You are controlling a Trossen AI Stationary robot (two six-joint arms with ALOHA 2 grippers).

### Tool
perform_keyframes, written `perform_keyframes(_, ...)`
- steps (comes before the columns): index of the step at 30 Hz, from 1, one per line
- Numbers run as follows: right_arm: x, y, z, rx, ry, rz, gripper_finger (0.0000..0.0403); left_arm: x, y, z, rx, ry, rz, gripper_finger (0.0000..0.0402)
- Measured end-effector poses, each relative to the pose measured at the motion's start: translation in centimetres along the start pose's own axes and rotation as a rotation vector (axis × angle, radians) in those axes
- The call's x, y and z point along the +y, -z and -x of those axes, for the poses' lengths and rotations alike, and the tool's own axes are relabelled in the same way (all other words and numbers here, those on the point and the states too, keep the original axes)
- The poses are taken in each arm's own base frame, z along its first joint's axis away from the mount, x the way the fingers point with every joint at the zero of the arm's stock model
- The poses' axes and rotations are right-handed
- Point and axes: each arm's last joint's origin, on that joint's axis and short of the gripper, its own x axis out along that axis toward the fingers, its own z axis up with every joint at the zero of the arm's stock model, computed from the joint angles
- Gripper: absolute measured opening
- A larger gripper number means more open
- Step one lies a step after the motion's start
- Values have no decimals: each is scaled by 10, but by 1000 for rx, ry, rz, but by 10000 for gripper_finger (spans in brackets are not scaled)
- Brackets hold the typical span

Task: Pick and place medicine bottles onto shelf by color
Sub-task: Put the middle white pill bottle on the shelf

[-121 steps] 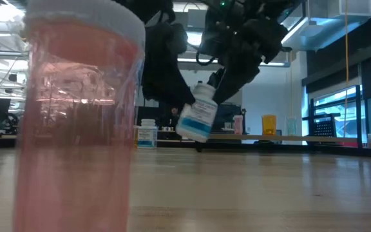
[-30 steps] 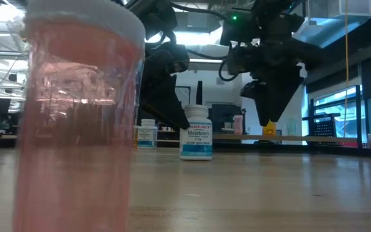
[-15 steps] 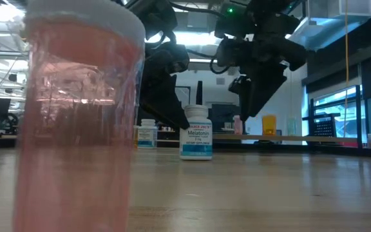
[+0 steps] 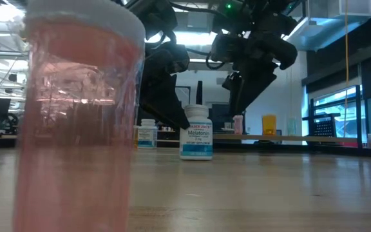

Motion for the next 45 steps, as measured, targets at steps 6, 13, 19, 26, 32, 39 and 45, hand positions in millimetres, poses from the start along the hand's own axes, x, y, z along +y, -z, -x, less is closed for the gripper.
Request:
perform_keyframes(6, 0, 0, 0, -2, 0, 0, 172, 0, 1, 0, 10, -3, 0, 205)
perform_keyframes(13, 0, 0, 0, -1, 0, 1, 172, 0, 0, 0, 1, 0, -16, 277)
perform_keyframes(19, 0, -1, 0, -7, 1, 2, 172, 1, -2, 22, 38, -18, -32, 304)
perform_keyframes(26, 0, -3, 0, -29, 4, 6, 172, -5, -8, 63, -7, -135, -28, 305)
perform_keyframes(32, -1, -5, 0, -55, 8, 11, 172, -9, -5, 89, 1, -154, -7, 300)
perform_keyframes(39, -1, -7, 0, -70, 9, 14, 172, -15, -2, 101, 5, -140, -5, 302)
perform_keyframes(45, -1, -8, 0, -78, 11, 15, 172, -18, -2, 103, -7, -130, 13, 303)
